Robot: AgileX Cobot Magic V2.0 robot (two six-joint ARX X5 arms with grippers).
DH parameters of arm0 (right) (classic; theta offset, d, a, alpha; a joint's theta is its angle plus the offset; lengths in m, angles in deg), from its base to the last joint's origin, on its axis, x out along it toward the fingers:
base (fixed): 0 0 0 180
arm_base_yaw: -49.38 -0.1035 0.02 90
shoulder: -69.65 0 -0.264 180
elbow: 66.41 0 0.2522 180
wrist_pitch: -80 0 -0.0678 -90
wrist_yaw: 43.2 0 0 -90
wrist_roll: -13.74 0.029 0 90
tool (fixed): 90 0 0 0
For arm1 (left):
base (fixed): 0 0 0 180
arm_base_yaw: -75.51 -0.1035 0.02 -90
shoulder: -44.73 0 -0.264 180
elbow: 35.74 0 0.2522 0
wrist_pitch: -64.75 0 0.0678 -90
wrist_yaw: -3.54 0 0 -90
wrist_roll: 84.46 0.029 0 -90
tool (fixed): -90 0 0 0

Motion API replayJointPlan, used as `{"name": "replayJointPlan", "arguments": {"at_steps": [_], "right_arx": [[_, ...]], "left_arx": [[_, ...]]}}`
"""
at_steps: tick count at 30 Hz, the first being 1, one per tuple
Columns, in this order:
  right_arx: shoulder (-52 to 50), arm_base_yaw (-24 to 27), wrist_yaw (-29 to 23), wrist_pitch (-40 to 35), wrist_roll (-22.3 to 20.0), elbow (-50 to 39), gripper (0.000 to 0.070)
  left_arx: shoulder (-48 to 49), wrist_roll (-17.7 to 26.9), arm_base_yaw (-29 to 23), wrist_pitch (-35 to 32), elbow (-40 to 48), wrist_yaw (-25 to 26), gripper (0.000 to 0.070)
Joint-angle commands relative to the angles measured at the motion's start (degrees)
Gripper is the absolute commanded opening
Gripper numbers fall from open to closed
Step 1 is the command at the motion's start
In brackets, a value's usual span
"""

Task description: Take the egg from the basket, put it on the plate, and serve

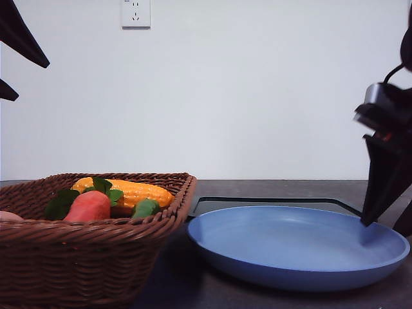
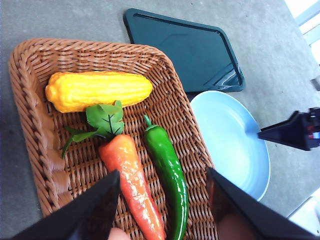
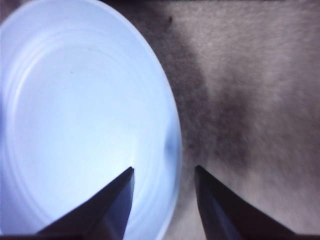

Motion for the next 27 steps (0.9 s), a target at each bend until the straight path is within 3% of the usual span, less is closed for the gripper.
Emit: {"name": "replayJointPlan", "arguments": {"at_steps": [1,9,16,27], "right_arx": [[1.52,-0.39,-0.12,-1.39,1.13,0.42,0.0246],[6.03,-0.88,1.03,-5.4,3.48,0.42,0.0202],[7.01,-0.87,1.33,-5.3,3.5,0.42,0.0],[-0.15,-0.27,1.01,-2.62,3.51,0.44,0.0]], "left_arx": [[-0.42,-0.04,0.22,-0.7,-0.68,0.24,0.0354],[-0.42,-0.04,0.22,-0.87,-0.68,0.24,0.0354],[-0.42,-0.04,0.22,-0.75,-0.68,0.24,0.0354],[-0.42,0.38,1.87,-0.47,-0.68,0.26,0.0372]]}}
